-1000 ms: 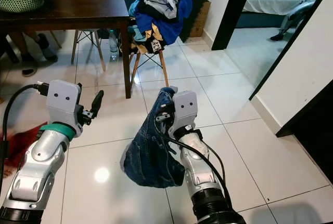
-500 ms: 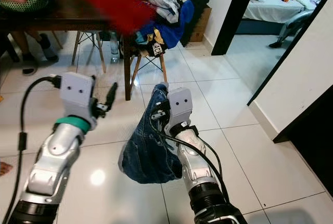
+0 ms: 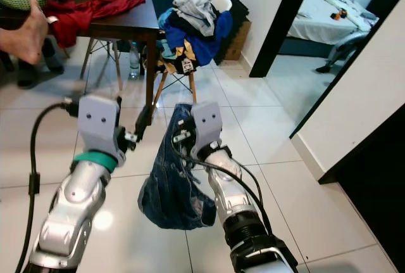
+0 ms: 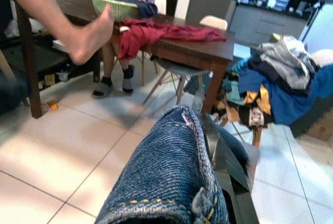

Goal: Hang hanger

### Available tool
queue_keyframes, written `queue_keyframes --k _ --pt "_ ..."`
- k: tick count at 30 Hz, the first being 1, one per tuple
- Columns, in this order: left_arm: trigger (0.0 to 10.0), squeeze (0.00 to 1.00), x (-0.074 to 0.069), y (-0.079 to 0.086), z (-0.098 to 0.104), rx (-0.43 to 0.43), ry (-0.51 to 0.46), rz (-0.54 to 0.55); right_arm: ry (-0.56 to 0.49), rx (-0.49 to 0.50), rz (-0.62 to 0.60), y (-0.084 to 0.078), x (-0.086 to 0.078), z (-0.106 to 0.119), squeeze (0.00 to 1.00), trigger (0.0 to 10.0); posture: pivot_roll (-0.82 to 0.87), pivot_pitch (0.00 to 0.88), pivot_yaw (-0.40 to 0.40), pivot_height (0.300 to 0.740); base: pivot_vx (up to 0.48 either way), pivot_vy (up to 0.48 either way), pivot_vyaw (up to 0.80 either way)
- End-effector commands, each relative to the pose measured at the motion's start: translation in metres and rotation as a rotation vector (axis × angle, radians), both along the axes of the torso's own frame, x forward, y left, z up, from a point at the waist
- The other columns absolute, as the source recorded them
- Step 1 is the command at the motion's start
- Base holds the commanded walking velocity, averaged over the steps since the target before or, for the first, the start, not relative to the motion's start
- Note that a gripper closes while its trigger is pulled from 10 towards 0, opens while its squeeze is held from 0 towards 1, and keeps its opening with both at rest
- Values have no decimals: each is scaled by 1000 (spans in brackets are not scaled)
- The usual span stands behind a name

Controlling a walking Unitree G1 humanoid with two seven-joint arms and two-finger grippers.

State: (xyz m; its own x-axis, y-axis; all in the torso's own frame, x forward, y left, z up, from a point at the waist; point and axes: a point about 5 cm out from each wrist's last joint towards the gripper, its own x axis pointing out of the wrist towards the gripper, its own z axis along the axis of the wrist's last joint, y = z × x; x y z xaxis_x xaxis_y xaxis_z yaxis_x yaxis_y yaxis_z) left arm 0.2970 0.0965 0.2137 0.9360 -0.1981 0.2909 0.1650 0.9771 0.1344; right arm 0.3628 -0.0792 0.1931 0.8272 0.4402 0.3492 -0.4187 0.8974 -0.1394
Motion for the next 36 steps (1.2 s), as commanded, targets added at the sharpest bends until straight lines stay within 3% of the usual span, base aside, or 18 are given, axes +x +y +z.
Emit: queue_keyframes --k 1,9,13,15,24,29,36 --pt "10000 0 -2 -10 -1 -6 10 -40 -13 21 -28 -8 -2 -1 0 10000 118 63 -122 740 0 0 0" --pt "10000 0 6 -16 8 -3 -18 -62 -8 18 -56 -18 -5 -7 0 10000 100 63 -105 740 0 0 0" --pt "10000 0 11 -3 13 15 -31 -29 -17 30 -59 -17 -4 -5 0 10000 98 69 -89 740 0 0 0" --pt "10000 0 14 13 14 40 -31 15 -21 44 -58 -15 -6 -6 0 10000 103 76 -74 740 0 0 0" --pt "10000 0 12 30 9 70 -1 66 -36 105 -105 -22 -10 -2 0 10000 92 89 -53 740 0 0 0" --pt "10000 0 12 45 4 62 36 128 -90 151 -139 -28 -13 12 0 10000 71 96 -21 740 0 0 0" --pt "10000 0 17 49 7 49 20 140 -115 161 -169 -36 -14 18 0 10000 50 106 -30 740 0 0 0"
